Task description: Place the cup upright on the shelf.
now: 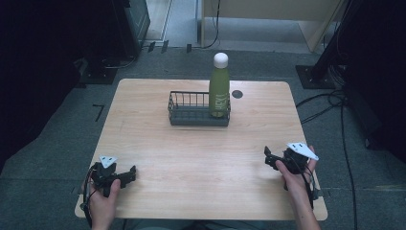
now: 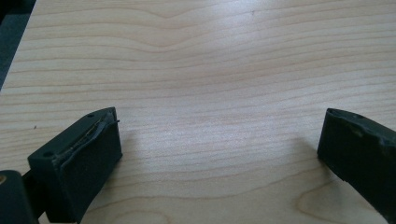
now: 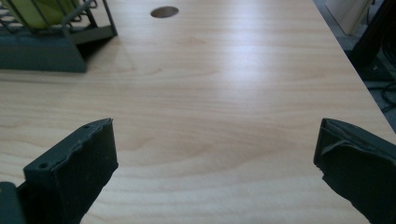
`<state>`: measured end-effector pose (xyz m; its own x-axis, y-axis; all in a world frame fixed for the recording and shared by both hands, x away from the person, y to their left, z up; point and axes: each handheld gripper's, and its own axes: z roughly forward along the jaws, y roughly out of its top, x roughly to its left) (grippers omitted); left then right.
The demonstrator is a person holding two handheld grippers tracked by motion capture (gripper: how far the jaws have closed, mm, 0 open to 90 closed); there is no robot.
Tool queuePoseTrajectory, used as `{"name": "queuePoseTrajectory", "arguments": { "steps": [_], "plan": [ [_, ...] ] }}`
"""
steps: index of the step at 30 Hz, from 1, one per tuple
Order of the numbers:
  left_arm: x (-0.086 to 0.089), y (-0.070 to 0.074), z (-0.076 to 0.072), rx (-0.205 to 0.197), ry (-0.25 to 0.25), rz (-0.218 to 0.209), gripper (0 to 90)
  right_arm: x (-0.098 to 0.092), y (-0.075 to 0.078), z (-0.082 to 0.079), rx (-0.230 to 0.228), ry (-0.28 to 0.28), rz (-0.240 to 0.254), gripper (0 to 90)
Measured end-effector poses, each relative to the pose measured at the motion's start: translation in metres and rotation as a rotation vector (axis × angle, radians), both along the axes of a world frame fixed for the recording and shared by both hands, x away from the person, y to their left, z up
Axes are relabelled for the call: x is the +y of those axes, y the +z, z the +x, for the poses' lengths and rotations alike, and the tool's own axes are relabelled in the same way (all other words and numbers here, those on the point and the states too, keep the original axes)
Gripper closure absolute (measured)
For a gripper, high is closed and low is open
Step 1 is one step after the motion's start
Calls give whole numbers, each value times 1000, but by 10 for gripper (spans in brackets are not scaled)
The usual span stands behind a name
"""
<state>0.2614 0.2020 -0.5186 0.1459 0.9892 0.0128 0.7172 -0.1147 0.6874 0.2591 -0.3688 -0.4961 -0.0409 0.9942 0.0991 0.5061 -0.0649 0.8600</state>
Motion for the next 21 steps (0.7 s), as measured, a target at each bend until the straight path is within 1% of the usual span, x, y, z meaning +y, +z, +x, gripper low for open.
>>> {"name": "queuePoseTrajectory", "arguments": {
  "steps": [7, 10, 12, 15, 16, 17, 18, 21],
  "plan": [
    [0, 0, 0, 0, 0, 0, 0, -18, -13, -16, 34, -30, 0, 0],
    [0, 0, 0, 0, 0, 0, 0, -23, -17, -22, 49, -33, -9, 0],
    [0, 0, 0, 0, 0, 0, 0, -27, -20, -27, 64, -33, -15, 0],
    [0, 0, 0, 0, 0, 0, 0, -31, -25, -32, 88, -33, -37, 0],
    [0, 0, 0, 0, 0, 0, 0, -33, -26, -34, 98, -33, -35, 0],
    [0, 0, 0, 0, 0, 0, 0, -35, -26, -36, 93, -35, -26, 0],
    [0, 0, 0, 0, 0, 0, 0, -37, -26, -37, 91, -41, -33, 0],
    [0, 0, 0, 0, 0, 0, 0, -40, -26, -41, 104, -43, -25, 0]
  ]
}}
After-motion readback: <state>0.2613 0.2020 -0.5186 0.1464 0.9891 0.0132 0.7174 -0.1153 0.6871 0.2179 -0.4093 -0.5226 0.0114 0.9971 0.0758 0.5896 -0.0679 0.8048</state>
